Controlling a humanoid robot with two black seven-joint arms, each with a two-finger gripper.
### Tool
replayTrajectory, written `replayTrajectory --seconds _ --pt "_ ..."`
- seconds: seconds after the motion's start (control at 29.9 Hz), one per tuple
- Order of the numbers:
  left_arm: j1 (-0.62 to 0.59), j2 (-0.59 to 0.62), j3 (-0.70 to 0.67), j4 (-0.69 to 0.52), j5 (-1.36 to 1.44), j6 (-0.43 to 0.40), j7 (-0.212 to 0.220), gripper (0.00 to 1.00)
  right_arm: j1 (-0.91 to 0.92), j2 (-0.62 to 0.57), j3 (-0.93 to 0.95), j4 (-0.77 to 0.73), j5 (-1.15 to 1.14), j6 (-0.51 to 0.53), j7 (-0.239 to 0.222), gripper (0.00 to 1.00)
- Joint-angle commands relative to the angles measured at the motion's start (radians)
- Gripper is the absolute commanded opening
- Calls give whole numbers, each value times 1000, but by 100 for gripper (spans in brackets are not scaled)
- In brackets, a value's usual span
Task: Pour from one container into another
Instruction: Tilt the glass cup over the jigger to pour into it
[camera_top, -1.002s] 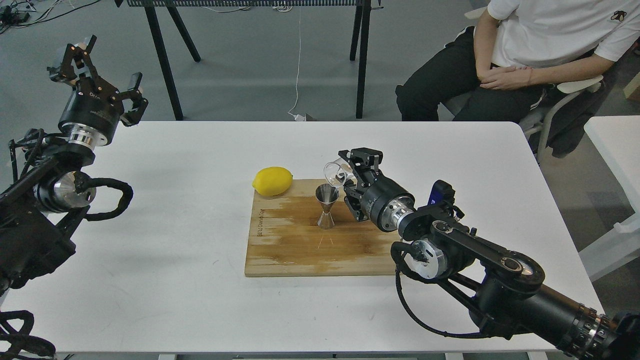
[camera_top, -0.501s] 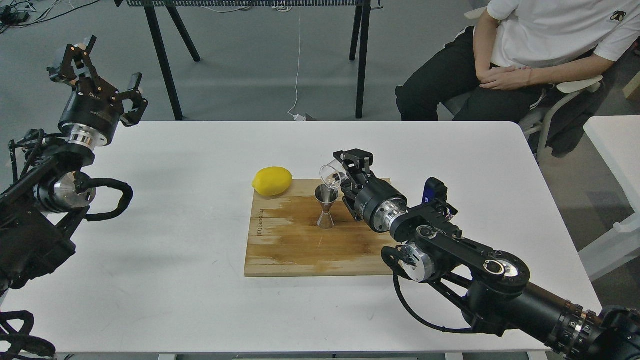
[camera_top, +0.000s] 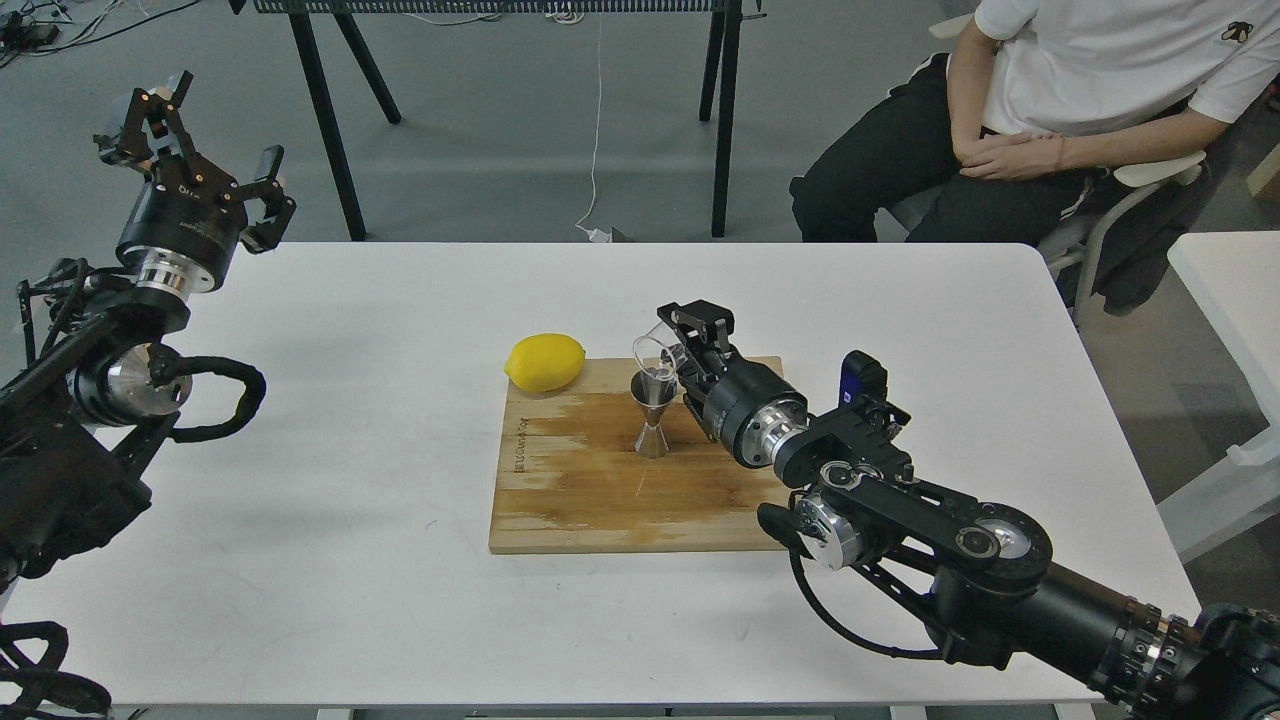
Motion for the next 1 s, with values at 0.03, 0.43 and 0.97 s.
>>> replayTrajectory --seconds 0.03,0.43,0.97 --pt "0 1 0 0 0 0 0 100 3 -2 -1 -2 -14 -2 0 32" --pt "0 1 0 0 0 0 0 100 1 0 -15 -15 -96 -7 0 32" --pt "0 3 0 3 0 -2 0 100 3 -11 -52 -12 -151 -35 11 32"
